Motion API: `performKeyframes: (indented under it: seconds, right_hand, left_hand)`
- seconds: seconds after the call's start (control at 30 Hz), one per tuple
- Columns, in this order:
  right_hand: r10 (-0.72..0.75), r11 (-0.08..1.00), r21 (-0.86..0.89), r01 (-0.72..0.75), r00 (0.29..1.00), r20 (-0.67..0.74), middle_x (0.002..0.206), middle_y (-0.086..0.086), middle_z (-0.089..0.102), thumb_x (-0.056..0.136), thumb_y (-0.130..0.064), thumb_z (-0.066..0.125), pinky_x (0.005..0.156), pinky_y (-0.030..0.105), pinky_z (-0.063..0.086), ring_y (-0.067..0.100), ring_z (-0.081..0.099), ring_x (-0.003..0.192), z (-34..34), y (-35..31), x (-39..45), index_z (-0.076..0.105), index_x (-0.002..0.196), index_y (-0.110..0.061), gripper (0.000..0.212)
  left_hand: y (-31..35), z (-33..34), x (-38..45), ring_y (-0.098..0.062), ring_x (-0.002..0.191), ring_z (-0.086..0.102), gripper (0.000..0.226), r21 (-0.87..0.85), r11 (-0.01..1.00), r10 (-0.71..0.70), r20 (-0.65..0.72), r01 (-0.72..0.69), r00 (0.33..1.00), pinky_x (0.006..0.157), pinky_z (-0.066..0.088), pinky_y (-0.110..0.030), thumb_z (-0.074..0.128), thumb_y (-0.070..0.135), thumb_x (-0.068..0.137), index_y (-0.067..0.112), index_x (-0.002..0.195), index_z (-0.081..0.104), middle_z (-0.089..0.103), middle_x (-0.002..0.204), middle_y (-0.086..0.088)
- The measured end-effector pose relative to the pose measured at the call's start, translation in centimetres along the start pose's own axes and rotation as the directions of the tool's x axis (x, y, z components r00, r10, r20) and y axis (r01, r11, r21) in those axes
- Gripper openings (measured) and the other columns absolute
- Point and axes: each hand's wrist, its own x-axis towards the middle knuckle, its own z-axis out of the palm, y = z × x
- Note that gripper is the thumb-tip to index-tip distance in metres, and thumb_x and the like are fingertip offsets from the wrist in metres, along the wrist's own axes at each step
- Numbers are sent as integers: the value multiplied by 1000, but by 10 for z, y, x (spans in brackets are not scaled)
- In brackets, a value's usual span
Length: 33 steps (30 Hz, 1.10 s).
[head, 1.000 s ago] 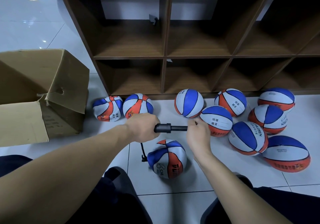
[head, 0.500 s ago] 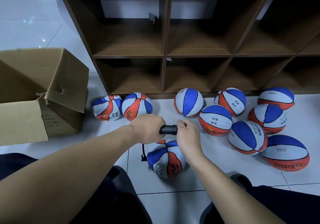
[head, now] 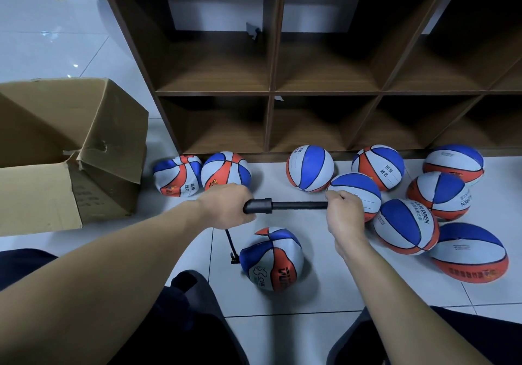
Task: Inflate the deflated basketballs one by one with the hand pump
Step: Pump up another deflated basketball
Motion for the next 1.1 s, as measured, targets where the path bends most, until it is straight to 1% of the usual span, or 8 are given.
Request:
performKeyframes:
  seconds: [0.13,0.2,0.3,0.4,0.5,0.77,0.93,1.1]
  right_hand:
    - [-88,996,-33,87,996,-19,47,-12,30,96,-9,52,60,37,23,22,27,64,8,-7,-14,31,62,-18,41]
    - [-134,990,-44,133,991,-19,54,-10,31,96,-9,50,60,37,24,22,28,65,15,-10,-23,32,64,-17,38]
    - [-174,983,-60,174,985,6,66,1,37,98,-13,49,60,38,27,21,32,65,24,-16,-32,35,69,-14,33]
    - [-191,976,-95,195,980,49,67,0,41,101,-14,49,58,35,28,19,36,64,32,-19,-42,36,68,-14,36]
    - [-189,975,-101,196,979,73,70,-1,45,103,-17,49,57,34,31,17,40,64,37,-17,-51,40,68,-17,36]
    - [-161,983,-73,168,983,92,72,1,47,103,-21,50,59,37,35,20,43,65,42,-12,-46,42,72,-14,33]
    - [-141,985,-85,153,981,131,69,0,46,102,-22,52,59,35,36,19,43,64,42,-7,-40,43,71,-14,33]
    - [-124,987,-90,132,988,90,63,1,39,99,-15,54,61,36,29,21,34,64,24,-8,-23,40,68,-14,34]
  left_hand:
    - [12,-1,1,-23,66,66,25,6,1000,-2,-4,2,1000,62,58,-39,63,42,95,23,80,64,65,70,1]
    - [20,-3,2,-21,63,62,24,10,1000,6,-22,-6,1000,57,53,-35,62,39,95,23,77,62,63,68,2]
    - [30,-5,3,-21,61,62,22,-14,1000,22,-42,-22,999,53,45,-30,62,37,95,23,77,63,63,67,1]
    - [38,-5,3,-23,63,64,20,-21,999,32,-52,-33,998,52,43,-30,62,37,94,24,79,63,64,68,1]
    - [47,-4,2,-23,63,62,20,12,999,51,-59,-50,997,52,39,-30,63,36,94,25,77,60,62,68,2]
    - [45,-5,4,-23,65,63,17,15,997,70,-48,-70,996,54,45,-32,64,37,94,25,82,65,64,69,2]
    - [39,-2,5,-23,65,64,20,15,996,84,-50,-83,995,54,48,-33,63,40,94,24,82,66,65,69,2]
    - [13,3,1,-20,64,62,25,-13,1000,25,-27,-25,999,56,49,-33,64,41,93,24,76,61,62,67,2]
